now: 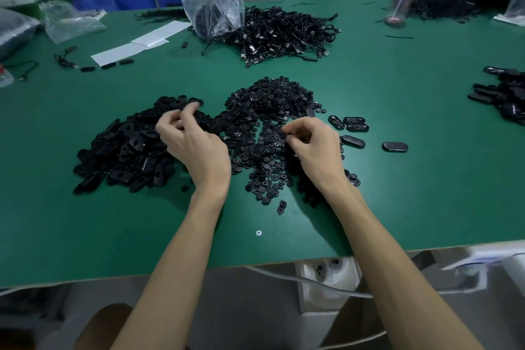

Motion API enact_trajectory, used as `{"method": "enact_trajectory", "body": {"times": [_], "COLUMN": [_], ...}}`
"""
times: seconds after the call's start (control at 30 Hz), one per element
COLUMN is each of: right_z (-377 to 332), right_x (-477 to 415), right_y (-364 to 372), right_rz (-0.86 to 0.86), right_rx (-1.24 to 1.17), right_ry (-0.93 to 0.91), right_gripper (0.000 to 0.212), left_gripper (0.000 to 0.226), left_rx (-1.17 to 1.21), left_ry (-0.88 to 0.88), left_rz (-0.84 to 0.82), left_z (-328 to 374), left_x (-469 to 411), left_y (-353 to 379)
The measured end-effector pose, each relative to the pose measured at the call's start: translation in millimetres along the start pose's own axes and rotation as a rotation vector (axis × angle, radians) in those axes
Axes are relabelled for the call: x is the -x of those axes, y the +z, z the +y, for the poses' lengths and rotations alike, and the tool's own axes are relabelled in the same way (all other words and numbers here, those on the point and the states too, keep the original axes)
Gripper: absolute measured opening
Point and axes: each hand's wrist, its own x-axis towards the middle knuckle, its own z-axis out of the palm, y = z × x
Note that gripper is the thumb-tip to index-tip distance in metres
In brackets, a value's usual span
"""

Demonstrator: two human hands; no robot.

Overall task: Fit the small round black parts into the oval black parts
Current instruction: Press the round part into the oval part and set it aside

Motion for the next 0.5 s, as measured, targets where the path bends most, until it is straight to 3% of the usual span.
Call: {"method": "enact_trajectory", "body": {"times": [0.13,0.2,0.37,0.5], "right_z": [-0.3,-0.4,-0.3,-1.6], "right_x": [0.2,0.3,-0.2,0.2], "right_y": [-0.1,-0.1,0.7,0.3], "right_rz": [0.002,0.003,0.011,0.034], "right_rx": [0.003,0.005,-0.010,-0.038], "right_ry": [0.003,0.005,0.017,0.024], "right_gripper": [0.024,0.024,0.014,0.005], "left_gripper": [0.026,0.022,0.023,0.020], "left_rx": [-0.256,-0.319,-0.375,-0.263], "left_ry": [0.113,0.117,0.114,0.124], "left_rz": [-0.283,-0.347,-0.343,-0.287], "left_z": [-5.3,-6.7,-7.0,-6.6], "left_x": [3.7,5.5,5.8,6.1], "left_y": [2.9,2.9,3.8,4.8]}}
